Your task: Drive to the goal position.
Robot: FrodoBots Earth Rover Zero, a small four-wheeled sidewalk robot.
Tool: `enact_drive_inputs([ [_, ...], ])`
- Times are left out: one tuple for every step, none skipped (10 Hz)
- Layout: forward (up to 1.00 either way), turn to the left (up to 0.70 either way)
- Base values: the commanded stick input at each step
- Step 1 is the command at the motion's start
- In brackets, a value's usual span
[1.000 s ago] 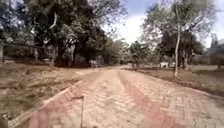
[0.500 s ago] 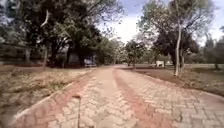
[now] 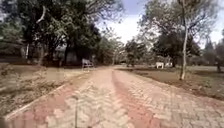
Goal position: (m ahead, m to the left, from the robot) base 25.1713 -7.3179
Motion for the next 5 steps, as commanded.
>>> enact_drive_inputs([
  [0.85,0.00],
  [0.85,0.00],
  [0.85,0.00],
  [0.85,0.00],
  [0.85,0.00],
])
